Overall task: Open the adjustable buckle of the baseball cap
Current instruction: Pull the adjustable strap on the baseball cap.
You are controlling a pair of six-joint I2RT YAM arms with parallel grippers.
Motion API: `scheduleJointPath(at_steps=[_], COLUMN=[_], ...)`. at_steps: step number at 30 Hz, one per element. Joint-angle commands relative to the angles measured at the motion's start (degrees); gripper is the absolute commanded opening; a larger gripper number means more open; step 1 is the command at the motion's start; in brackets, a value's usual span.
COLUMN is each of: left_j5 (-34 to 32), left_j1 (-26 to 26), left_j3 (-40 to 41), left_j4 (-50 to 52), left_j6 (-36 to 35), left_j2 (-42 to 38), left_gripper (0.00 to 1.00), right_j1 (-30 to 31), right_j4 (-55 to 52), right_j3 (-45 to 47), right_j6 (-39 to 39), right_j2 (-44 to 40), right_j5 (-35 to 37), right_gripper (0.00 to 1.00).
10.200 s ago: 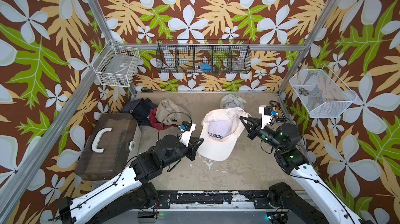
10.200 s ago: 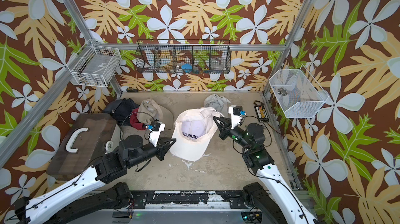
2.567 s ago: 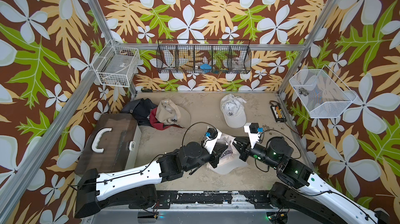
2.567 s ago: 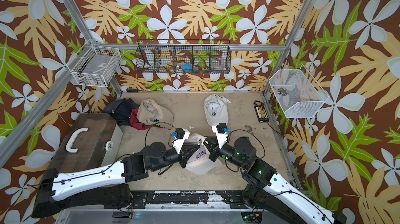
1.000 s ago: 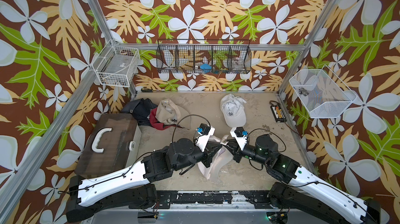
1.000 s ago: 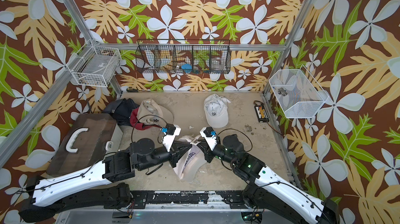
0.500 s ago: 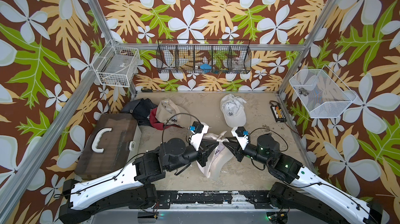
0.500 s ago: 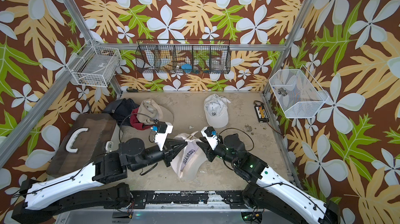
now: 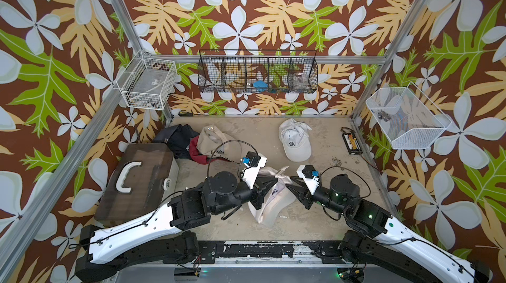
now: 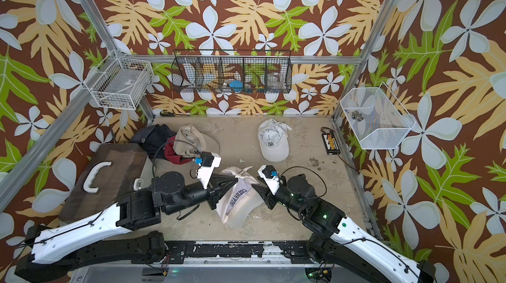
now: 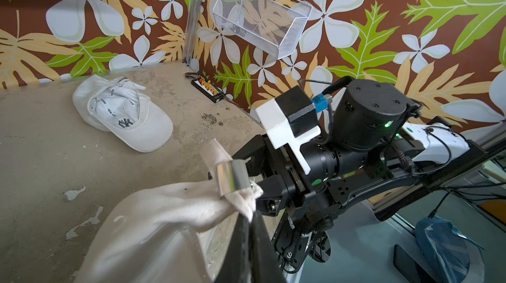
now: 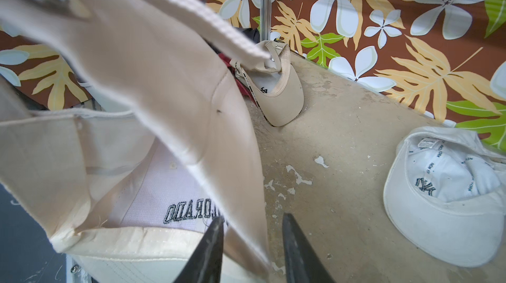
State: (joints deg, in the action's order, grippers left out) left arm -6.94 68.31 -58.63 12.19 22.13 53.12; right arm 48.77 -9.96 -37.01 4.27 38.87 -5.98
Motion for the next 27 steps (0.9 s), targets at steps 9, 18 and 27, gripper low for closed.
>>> scheduleJointPath(at_steps=[9,18,27], left_j5=[2.52,3.43,3.48], left_j1=[0.02,-0.02,-0.02], left_j3=[-1.75,-1.8,-1.2], left_j4=[-0.01,0.12,0.36], left_j6=[-1.43,-1.83,-1.83], left_j2=[2.4,3.8,3.75], left_gripper=[0.0,0.0,0.0], right_j1=[2.18,5.78,6.94], right_j4=[-1.03,-1.27,-0.78], right_j3=[-3.56,-5.92,-7.06], right_j6=[-1.28,-2.38,-2.73], right_j2=[0.39,1.29,1.47], right_j5=[0.7,3.71,3.38], right_gripper=[0.4,0.4,0.38])
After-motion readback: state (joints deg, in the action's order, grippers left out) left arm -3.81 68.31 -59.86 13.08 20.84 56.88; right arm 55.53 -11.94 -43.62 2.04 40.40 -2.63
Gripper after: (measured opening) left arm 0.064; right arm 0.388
